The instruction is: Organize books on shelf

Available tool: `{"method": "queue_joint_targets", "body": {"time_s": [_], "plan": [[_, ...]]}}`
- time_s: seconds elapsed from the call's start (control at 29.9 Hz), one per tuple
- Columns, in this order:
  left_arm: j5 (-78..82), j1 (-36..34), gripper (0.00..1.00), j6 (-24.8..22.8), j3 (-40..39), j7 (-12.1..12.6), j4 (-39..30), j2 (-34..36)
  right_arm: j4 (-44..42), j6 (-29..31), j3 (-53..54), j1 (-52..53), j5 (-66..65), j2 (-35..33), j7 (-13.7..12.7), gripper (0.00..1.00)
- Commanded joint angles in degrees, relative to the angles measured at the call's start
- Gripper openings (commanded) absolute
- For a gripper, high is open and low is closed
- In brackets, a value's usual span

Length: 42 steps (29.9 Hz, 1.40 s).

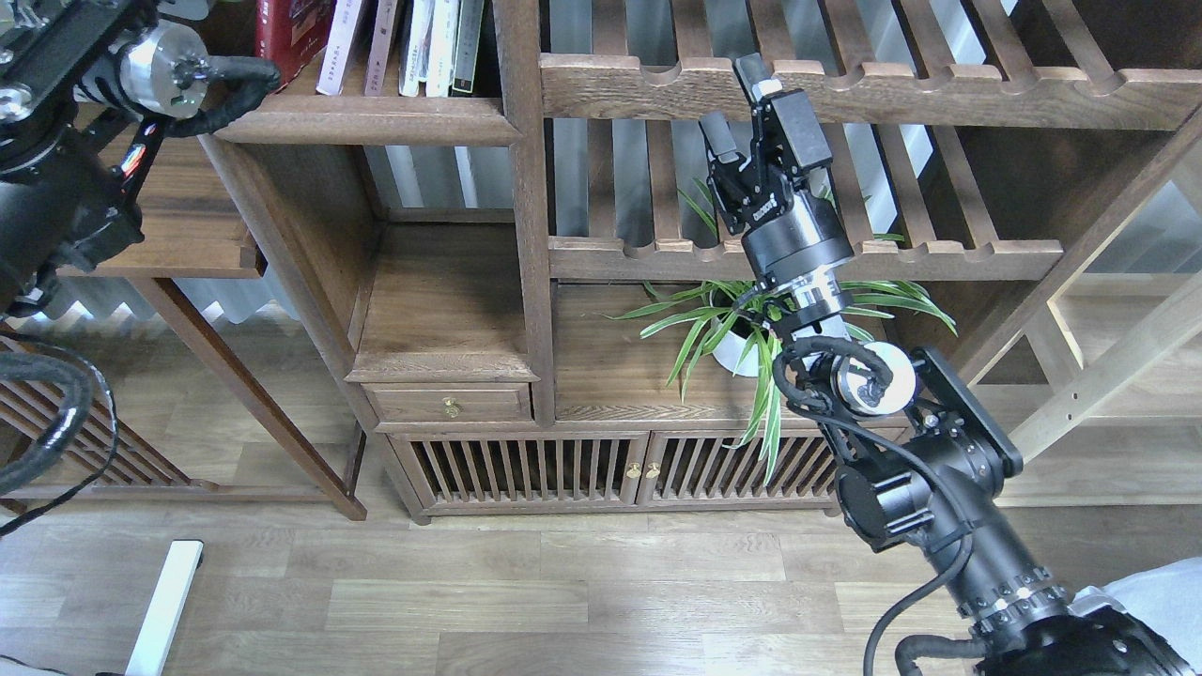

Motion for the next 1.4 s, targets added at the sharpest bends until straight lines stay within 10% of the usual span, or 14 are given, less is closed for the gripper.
{"method": "queue_joint_targets", "body": {"time_s": [0.0, 0.9, 1.37], "plan": [[0.0, -0.41, 0.31, -0.03, -0.15, -0.15, -0.04, -0.46, -0.09, -0.03, 0.0, 0.0, 0.0, 0.0, -0.04, 0.91], [-10.72, 3.98, 0.41, -5.92, -1.73, -14.3, -6.37, 1.29, -0.18, -2.23, 0.0, 0.96, 0.0, 0.0, 1.09, 0.91], [-21.44, 6.18, 0.41, -24.8, -2.17, -19.31, -6.54, 6.83, 0.0, -3.64, -0.27, 1.4, 0.0, 0.0, 1.62, 0.91]]}}
